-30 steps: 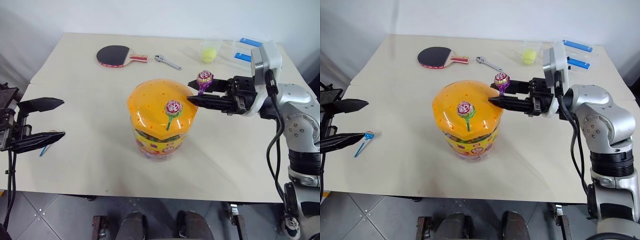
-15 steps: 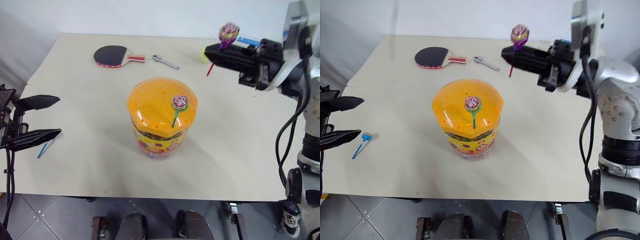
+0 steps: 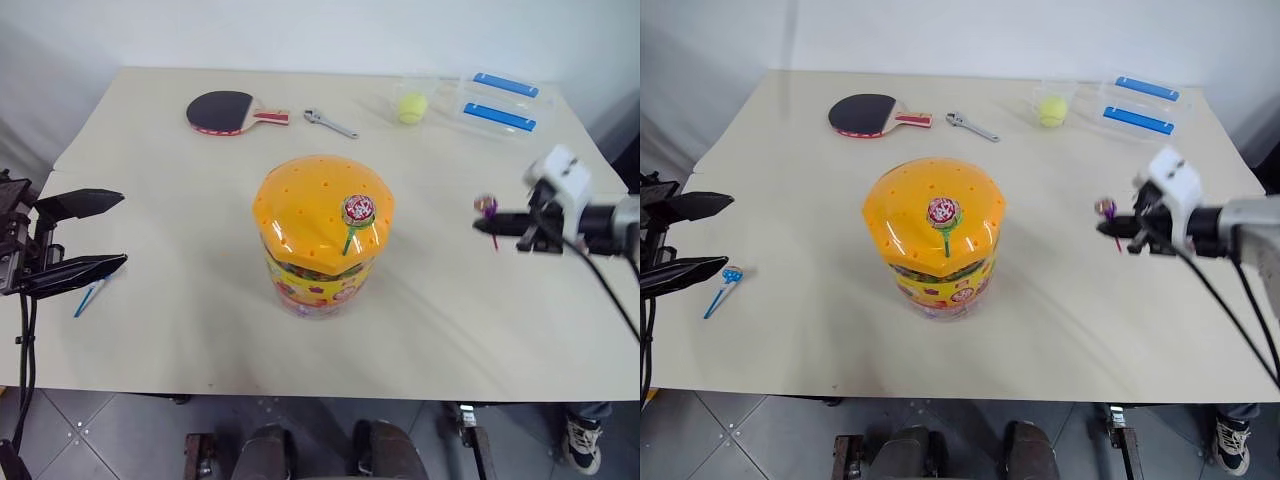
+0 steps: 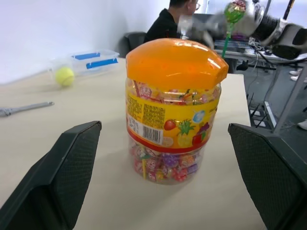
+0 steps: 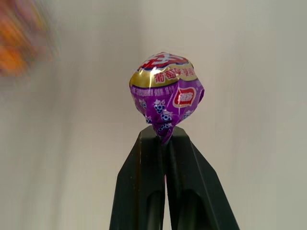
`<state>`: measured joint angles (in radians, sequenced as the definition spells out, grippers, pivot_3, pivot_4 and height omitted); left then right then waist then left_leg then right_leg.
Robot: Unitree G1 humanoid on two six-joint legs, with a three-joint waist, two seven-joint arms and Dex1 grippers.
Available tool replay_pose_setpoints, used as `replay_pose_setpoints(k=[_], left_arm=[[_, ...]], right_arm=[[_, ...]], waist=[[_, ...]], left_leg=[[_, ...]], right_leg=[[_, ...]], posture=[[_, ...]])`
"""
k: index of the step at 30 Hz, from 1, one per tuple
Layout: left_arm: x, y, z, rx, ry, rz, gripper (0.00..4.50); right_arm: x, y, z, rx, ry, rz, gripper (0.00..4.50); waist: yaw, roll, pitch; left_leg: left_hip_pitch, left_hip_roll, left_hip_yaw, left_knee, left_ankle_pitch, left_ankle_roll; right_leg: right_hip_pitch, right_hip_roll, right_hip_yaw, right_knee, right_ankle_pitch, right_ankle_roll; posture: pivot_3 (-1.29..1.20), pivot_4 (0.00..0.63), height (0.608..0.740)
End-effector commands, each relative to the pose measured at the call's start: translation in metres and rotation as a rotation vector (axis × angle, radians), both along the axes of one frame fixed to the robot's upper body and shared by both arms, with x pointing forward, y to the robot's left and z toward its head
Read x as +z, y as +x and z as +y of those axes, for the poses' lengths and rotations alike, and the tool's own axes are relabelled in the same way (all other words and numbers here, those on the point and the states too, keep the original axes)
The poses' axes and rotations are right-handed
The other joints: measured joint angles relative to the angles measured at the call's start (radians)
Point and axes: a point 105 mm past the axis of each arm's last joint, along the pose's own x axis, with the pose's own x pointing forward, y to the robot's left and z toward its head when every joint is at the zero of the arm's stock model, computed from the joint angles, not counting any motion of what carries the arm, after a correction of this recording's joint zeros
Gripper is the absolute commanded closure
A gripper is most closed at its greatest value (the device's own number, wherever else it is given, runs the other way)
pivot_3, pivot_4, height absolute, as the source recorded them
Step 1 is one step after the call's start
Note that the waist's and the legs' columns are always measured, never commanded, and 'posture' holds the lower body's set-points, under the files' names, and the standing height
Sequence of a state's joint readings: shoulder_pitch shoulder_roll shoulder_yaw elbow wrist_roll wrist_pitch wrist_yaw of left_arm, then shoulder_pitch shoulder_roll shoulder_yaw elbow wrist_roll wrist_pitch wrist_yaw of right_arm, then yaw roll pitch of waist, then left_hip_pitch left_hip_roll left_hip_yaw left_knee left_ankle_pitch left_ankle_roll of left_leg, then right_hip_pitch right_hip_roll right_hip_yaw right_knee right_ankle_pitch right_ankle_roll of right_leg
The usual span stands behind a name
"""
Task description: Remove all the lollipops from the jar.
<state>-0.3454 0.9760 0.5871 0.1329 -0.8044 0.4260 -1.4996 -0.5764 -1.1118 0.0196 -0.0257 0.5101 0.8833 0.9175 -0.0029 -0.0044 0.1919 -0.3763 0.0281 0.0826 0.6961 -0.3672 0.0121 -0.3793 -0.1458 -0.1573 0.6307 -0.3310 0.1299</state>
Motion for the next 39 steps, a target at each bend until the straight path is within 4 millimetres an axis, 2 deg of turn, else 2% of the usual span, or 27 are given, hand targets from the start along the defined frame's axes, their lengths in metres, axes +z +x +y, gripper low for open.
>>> replay_pose_setpoints(k=[1,5,15,16,17,20,22,25,28,33,36,39], left_arm=[[0.013,-0.006,-0.007,-0.061,-0.026,-0.108,0.00],[0.014,-0.008,-0.014,-0.091,-0.035,-0.121,0.00],[0.016,-0.006,-0.025,-0.130,-0.042,-0.127,0.00],[0.016,-0.005,-0.026,-0.135,-0.043,-0.126,0.00],[0.017,-0.004,-0.027,-0.137,-0.044,-0.126,0.00],[0.018,-0.003,-0.028,-0.144,-0.048,-0.129,0.00],[0.019,-0.002,-0.028,-0.146,-0.049,-0.130,0.00],[0.021,-0.001,-0.028,-0.148,-0.051,-0.134,0.00],[0.021,0.001,-0.027,-0.146,-0.051,-0.130,0.00],[0.022,0.006,-0.028,-0.149,-0.055,-0.124,0.00],[0.022,0.011,-0.030,-0.160,-0.057,-0.125,0.00],[0.023,0.013,-0.032,-0.168,-0.057,-0.127,0.00]], right_arm=[[-0.015,0.001,-0.014,-0.114,-0.011,0.041,4.47],[-0.037,0.002,-0.019,-0.209,0.003,0.097,4.47],[-0.057,0.005,-0.028,-0.295,0.027,0.105,4.47],[-0.057,0.005,-0.028,-0.300,0.033,0.100,3.96],[-0.057,0.006,-0.029,-0.304,0.036,0.090,3.76],[-0.050,0.002,-0.031,-0.295,0.032,0.057,2.78],[-0.039,-0.001,-0.028,-0.264,0.048,0.014,2.05],[-0.011,-0.012,-0.021,-0.180,0.083,-0.063,1.05],[0.029,-0.032,0.002,-0.008,0.213,-0.139,0.05],[0.090,-0.063,0.057,0.347,0.300,-0.377,0.01],[0.103,-0.082,0.084,0.541,0.355,-0.425,0.01],[0.103,-0.092,0.099,0.652,0.374,-0.430,0.01]], waist=[[0.000,0.000,0.000],[0.000,0.000,0.000],[0.004,0.000,0.000],[0.004,0.000,0.000],[0.004,0.000,0.000],[0.003,0.000,0.000],[0.002,0.000,0.000],[0.002,0.000,0.000],[0.003,0.000,0.000],[0.002,0.000,0.000],[0.002,0.000,0.000],[0.006,-0.001,0.000]], left_leg=[[0.000,0.000,0.000,0.000,0.000,0.000],[0.000,0.000,0.000,0.000,0.000,0.000],[0.000,0.000,-0.001,0.001,0.000,0.000],[0.000,0.000,-0.001,0.001,0.000,0.000],[0.000,0.000,-0.001,0.001,0.000,0.000],[0.000,0.000,-0.001,0.001,0.000,0.000],[0.000,0.000,-0.001,0.001,0.000,0.000],[0.000,0.000,-0.001,0.001,0.000,0.000],[0.000,0.000,-0.001,0.001,0.000,0.000],[0.000,0.000,-0.002,0.001,0.000,0.000],[0.000,0.000,-0.004,0.001,0.000,0.000],[0.000,0.000,-0.005,0.001,0.000,0.000]], right_leg=[[0.000,0.000,0.000,0.000,0.000,0.000],[0.000,0.000,0.000,0.000,0.000,0.000],[0.000,0.000,0.000,0.000,0.000,0.000],[0.001,0.000,-0.001,0.000,0.000,0.000],[0.001,0.000,0.000,0.000,0.000,0.000],[0.001,0.000,0.000,0.000,0.000,0.000],[0.001,0.000,0.000,0.000,0.000,0.000],[0.001,0.000,0.000,0.000,0.000,0.000],[0.001,0.000,0.000,0.000,0.000,0.000],[0.001,0.000,0.000,0.000,0.000,0.000],[0.001,0.001,0.000,0.000,0.000,0.000],[0.003,0.001,-0.001,0.000,0.000,0.000]], posture=[[0.00,0.150,0.740],[0.00,0.150,0.740],[0.00,0.150,0.740],[0.00,0.150,0.740],[0.00,0.150,0.740],[0.00,0.150,0.740],[0.00,0.150,0.740],[0.00,0.150,0.740],[0.00,0.150,0.740],[0.00,0.150,0.740],[0.00,0.150,0.740],[0.00,0.150,0.740]])
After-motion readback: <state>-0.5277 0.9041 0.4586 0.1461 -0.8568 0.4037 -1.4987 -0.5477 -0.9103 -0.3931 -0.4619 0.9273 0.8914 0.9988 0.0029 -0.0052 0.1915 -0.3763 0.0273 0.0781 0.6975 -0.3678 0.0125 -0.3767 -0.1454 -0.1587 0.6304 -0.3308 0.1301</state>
